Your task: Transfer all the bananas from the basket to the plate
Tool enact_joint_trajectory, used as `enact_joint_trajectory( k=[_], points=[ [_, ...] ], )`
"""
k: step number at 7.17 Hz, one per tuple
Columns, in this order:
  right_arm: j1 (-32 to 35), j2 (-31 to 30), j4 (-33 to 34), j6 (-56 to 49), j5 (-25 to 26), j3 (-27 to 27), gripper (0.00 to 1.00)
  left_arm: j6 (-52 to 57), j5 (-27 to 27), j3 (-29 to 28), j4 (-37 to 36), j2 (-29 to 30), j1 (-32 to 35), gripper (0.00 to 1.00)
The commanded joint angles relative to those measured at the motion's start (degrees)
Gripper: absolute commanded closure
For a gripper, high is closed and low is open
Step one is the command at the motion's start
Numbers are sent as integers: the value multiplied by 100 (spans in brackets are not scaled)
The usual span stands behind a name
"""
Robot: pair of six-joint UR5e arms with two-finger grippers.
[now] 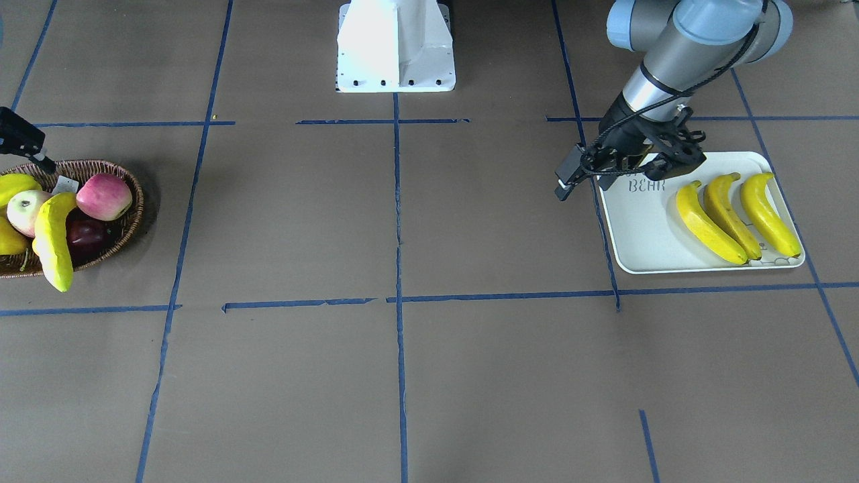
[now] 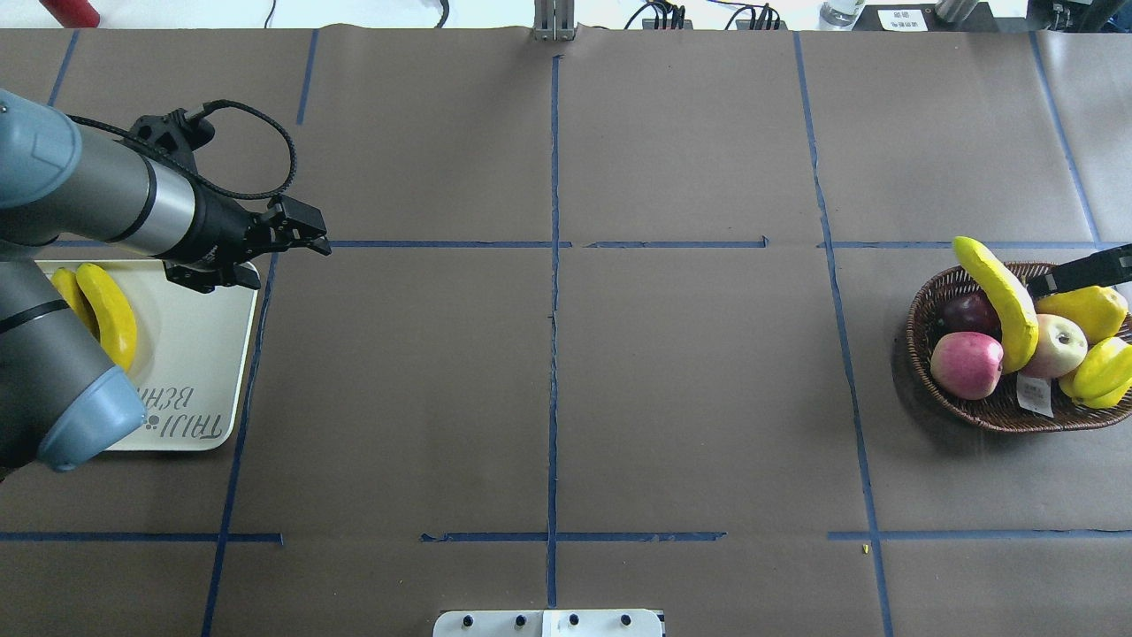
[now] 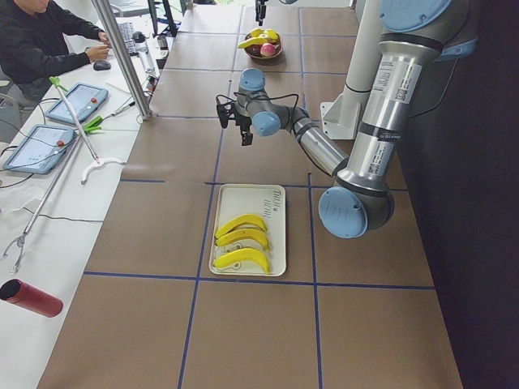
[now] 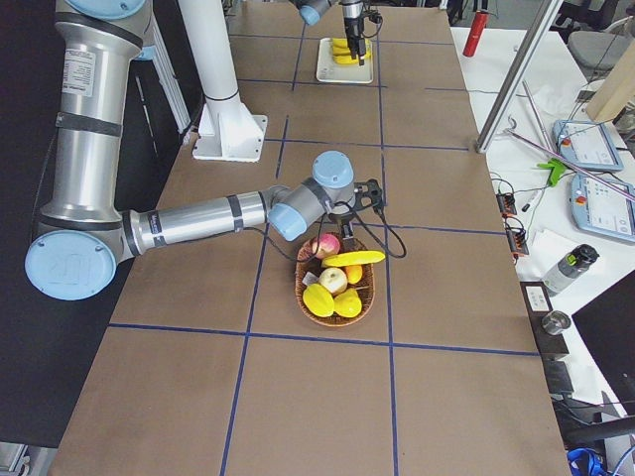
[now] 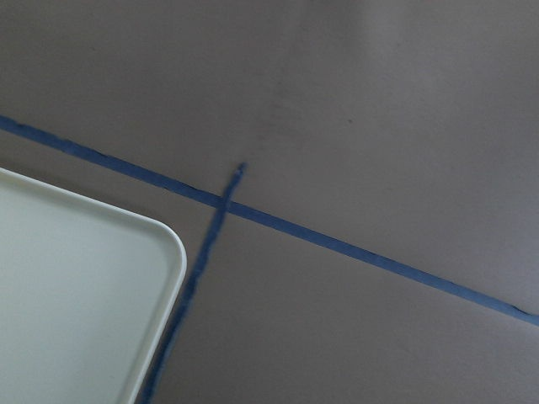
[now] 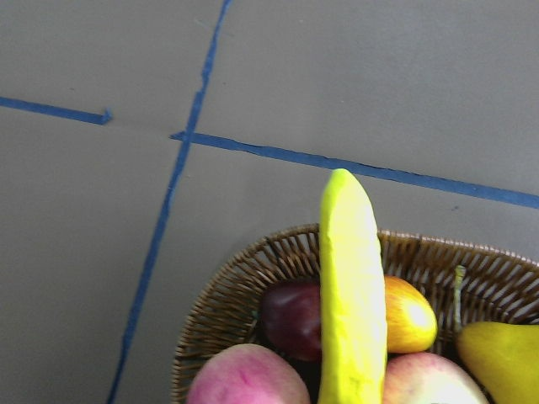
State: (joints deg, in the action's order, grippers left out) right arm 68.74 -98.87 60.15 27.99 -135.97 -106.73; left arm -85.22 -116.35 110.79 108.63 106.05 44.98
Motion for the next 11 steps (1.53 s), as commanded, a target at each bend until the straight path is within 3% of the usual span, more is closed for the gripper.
enact_joint_trajectory(
  k=[1, 3, 5, 6, 7, 8, 9, 11],
  points=[
    [35, 69, -30, -320, -18, 703, 0, -65, 244, -5, 0, 48, -244, 0],
    [-534, 349, 31, -250, 52, 907, 0, -74, 288, -31, 0, 48, -253, 0],
    [-554, 482, -12, -250, 70, 1163, 0, -74, 288, -40, 0, 39, -262, 0],
    [-554, 456, -12, -258, 61, 1163, 6, -74, 288, -40, 0, 48, -253, 0],
    [-554, 447, -12, -267, 35, 1146, 49, -65, 288, -23, 0, 48, -262, 0],
    [-546, 464, -21, -302, 44, 1146, 81, -74, 288, -31, 0, 30, -253, 0],
    [-537, 421, -30, -329, 35, 1076, 97, -65, 288, -31, 0, 39, -253, 0],
    [-398, 377, -21, -346, -26, 674, 100, -65, 288, -40, 0, 30, -253, 0]
  ],
)
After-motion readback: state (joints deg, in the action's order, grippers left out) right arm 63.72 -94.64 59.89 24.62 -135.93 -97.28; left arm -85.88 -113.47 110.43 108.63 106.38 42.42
